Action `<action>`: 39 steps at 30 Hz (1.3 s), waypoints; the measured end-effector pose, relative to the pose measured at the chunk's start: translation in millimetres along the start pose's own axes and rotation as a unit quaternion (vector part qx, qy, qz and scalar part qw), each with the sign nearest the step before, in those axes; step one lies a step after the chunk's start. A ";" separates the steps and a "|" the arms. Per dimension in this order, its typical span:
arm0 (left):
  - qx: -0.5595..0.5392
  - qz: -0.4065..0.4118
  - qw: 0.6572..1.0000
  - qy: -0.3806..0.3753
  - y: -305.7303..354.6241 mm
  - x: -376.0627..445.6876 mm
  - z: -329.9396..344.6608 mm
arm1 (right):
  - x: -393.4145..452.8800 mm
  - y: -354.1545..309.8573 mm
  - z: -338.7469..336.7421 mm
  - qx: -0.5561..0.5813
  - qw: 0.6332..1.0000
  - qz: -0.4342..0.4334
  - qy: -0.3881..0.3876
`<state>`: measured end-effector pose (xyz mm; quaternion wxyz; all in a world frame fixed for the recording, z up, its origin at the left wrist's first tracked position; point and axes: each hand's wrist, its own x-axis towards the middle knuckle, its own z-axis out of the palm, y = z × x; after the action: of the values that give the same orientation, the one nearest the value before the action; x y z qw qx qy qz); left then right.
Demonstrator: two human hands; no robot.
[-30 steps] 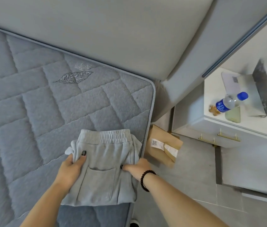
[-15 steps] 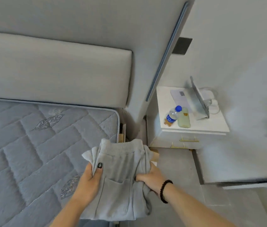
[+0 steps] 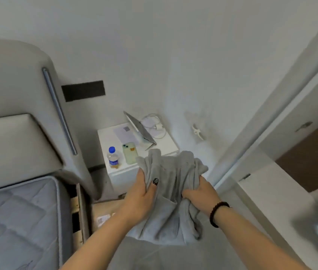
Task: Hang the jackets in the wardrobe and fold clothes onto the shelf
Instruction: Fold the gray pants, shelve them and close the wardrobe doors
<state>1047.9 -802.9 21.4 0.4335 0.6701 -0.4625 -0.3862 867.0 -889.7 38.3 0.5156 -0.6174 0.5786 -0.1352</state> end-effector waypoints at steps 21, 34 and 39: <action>0.098 0.326 0.906 -0.254 380.1 31.3 310.9 | -215.2 52.7 -478.6 -0.055 0.954 -0.016 0.295; 0.120 0.530 0.813 -0.210 588.0 48.5 392.6 | -311.9 -0.6 -603.7 -0.023 0.848 -0.060 0.525; 0.083 0.536 0.816 -0.201 634.3 84.8 410.9 | -313.5 -24.8 -645.3 -0.027 0.818 -0.046 0.572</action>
<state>512.9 -1100.3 472.8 0.4118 0.2570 -0.8558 -0.1788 296.4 -936.9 471.4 0.0683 -0.4683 0.7437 -0.4721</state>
